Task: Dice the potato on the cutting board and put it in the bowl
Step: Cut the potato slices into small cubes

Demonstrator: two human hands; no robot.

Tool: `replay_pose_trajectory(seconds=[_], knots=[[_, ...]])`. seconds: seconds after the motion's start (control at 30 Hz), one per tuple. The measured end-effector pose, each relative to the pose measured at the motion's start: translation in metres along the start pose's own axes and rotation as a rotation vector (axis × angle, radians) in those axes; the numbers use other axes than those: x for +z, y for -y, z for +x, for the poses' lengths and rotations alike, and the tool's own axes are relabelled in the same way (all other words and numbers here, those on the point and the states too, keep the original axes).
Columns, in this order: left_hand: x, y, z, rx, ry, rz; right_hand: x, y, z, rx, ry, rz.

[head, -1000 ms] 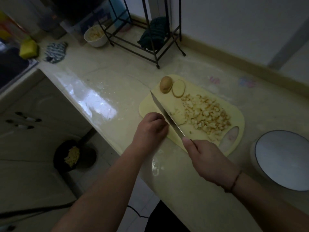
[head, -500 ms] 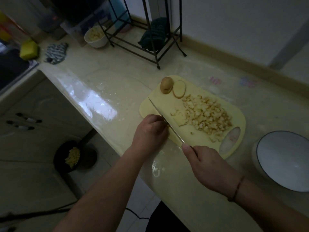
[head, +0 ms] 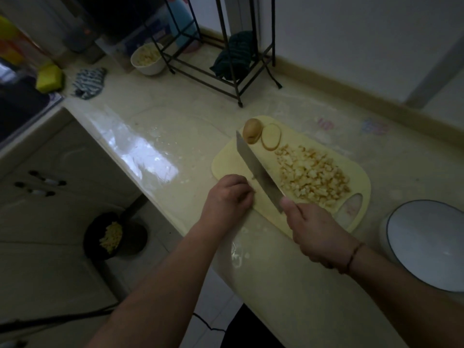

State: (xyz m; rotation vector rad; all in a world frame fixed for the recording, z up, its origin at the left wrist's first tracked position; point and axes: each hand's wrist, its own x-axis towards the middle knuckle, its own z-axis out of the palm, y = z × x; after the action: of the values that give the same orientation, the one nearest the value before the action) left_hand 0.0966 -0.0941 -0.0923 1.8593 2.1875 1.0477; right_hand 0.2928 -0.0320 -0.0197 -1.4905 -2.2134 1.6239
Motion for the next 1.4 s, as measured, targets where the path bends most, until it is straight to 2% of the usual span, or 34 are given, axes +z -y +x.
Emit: replay_pose_trajectory(seconds=[0.1,0.43,0.73,0.9,1.07,1.27,1.4], knots=[[0.001,-0.002,-0.001,-0.037,0.001,-0.003,-0.001,-0.002,-0.005,0.076,0.022,0.105],[-0.012,-0.001,-0.013,-0.017,0.008,0.033,0.012,0.001,-0.021,-0.122,-0.001,-0.105],[-0.007,-0.001,-0.006,0.031,0.039,0.063,0.014,-0.002,-0.029,-0.158,-0.024,-0.193],[-0.004,0.001,-0.007,-0.021,0.018,0.031,0.017,0.003,-0.024,-0.134,-0.001,-0.217],[-0.005,0.002,-0.004,-0.011,0.021,0.013,0.018,0.012,-0.007,-0.14,0.002,-0.193],[-0.007,-0.001,0.0,0.038,0.006,0.001,0.005,-0.008,-0.008,-0.009,-0.017,-0.005],[-0.007,-0.002,0.0,0.017,0.019,-0.004,0.005,-0.006,-0.01,-0.03,-0.022,-0.013]])
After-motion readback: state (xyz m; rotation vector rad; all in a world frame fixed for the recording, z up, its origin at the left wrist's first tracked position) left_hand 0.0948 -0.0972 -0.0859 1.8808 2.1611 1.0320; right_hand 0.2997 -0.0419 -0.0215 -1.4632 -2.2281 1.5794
